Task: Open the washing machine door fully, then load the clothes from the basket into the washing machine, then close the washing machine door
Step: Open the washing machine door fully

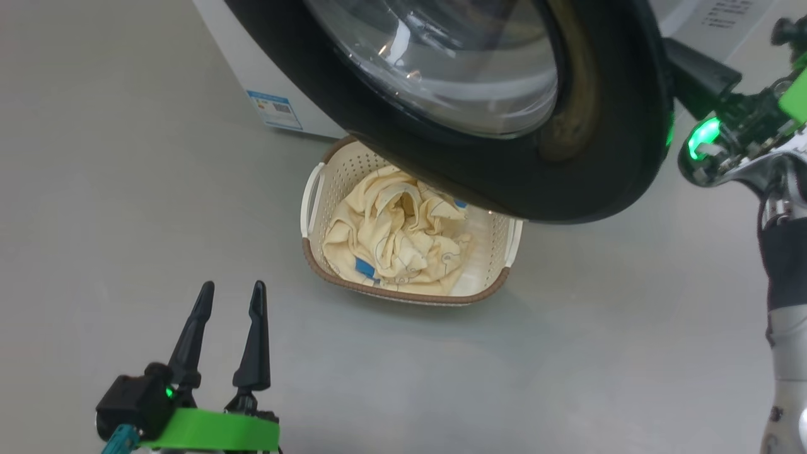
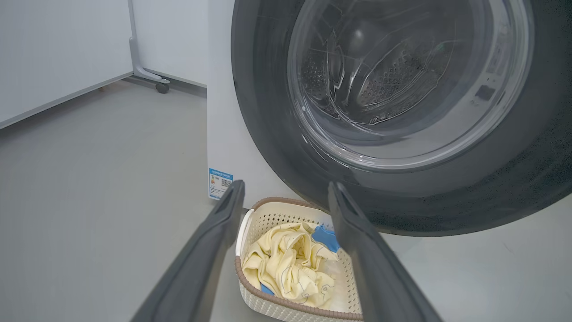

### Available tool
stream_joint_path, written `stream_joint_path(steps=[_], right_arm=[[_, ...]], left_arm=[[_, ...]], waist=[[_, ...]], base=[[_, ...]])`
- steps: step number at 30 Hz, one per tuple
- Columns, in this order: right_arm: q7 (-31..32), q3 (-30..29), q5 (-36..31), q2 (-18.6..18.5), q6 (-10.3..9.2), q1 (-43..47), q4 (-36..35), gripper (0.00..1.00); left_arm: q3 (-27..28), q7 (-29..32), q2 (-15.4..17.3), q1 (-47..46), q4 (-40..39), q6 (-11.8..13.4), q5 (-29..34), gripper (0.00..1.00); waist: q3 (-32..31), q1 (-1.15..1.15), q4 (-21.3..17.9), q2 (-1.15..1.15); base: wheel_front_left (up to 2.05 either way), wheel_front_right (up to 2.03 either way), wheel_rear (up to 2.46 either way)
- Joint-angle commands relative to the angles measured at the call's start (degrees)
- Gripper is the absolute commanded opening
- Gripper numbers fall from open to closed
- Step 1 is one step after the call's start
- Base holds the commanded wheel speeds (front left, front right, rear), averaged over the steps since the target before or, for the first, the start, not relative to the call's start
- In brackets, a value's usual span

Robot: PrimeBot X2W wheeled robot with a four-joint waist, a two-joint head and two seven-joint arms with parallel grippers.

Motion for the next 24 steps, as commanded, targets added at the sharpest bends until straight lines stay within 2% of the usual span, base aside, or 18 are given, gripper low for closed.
stream_joint_path(steps=[1,8,15,24], right_arm=[[0.7,1.3,0.5,1.1,-0.16,0.0,-2.5,0.00],[1.6,4.9,1.1,3.6,-0.16,4.6,-2.6,0.00],[1.3,11.4,1.9,5.3,-0.16,10.0,-5.1,0.00],[-3.7,21.1,4.7,5.5,-0.16,12.6,-8.2,0.00]], left_arm=[[1.9,-0.6,0.5,-0.9,-1.5,-0.1,-0.3,1.00],[1.6,-0.6,0.5,-0.8,0.0,-0.4,-0.9,1.00],[1.1,-0.6,0.5,0.7,1.7,-1.1,-0.8,1.00],[-0.1,-0.6,0.5,0.3,2.5,-1.7,-1.2,1.00]], waist=[[-1.7,0.00,-1.0,0.00],[-6.3,0.00,-2.2,0.00],[-9.6,0.00,-2.3,0.00],[-10.4,0.00,-0.5,0.00]], base=[[0.00,0.00,0.00],[0.00,0.00,0.00],[0.00,0.00,0.00],[0.00,0.00,0.00]])
